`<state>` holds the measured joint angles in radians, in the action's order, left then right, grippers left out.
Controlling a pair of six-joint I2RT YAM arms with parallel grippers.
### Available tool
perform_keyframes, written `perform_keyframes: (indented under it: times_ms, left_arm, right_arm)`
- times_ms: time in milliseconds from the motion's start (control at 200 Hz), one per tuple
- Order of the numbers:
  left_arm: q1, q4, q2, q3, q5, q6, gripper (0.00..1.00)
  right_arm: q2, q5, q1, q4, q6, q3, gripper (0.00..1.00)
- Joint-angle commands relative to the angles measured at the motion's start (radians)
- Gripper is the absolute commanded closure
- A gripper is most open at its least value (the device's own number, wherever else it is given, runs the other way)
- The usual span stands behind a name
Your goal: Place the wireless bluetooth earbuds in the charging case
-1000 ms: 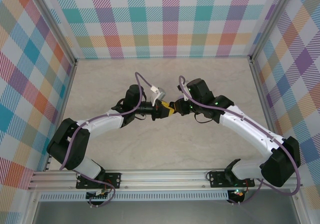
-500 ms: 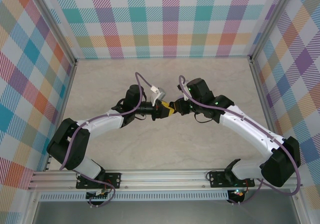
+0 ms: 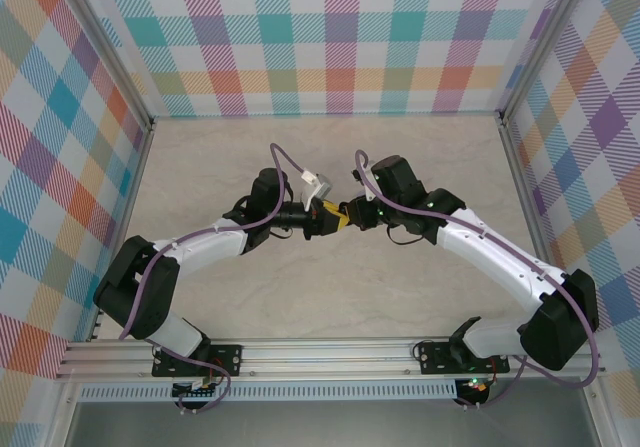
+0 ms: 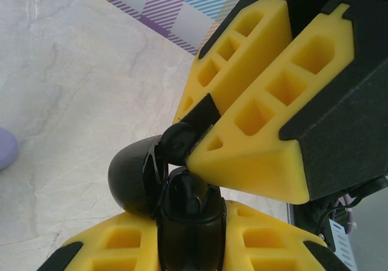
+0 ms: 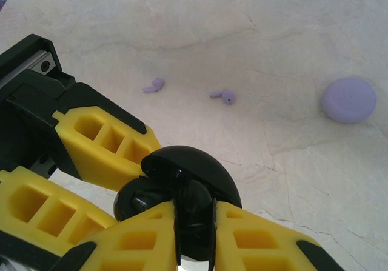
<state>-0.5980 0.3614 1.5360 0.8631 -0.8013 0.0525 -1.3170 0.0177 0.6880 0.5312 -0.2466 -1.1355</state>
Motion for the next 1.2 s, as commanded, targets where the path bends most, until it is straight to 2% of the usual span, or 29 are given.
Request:
perform_keyframes:
  times_ms: [0,485,855,1070,1195]
  left_arm:
    - [-0.009,0.013,0.001,0.031,0.003,0.008,0.98]
    - [-0.009,0.079,-0.013,0.031,-0.008,0.047,0.98]
    - [-0.009,0.113,-0.025,0.029,-0.006,0.06,0.99]
    - [-0.009,0.129,-0.046,0.023,-0.007,0.061,0.99]
    - [-0.009,0.122,-0.071,0.016,0.001,0.044,0.99]
  right_arm:
    - [-0.008,0.037,0.006,-0.01,-0.002,-0.032,0.81]
    - [0.021,0.028,0.006,0.018,-0.002,-0.035,0.67]
    - [0.025,0.091,0.005,0.034,0.003,-0.065,0.63]
    - [0.042,0.07,0.005,0.047,-0.003,-0.079,0.62]
    - [0.075,0.054,0.005,0.049,-0.009,-0.09,0.57]
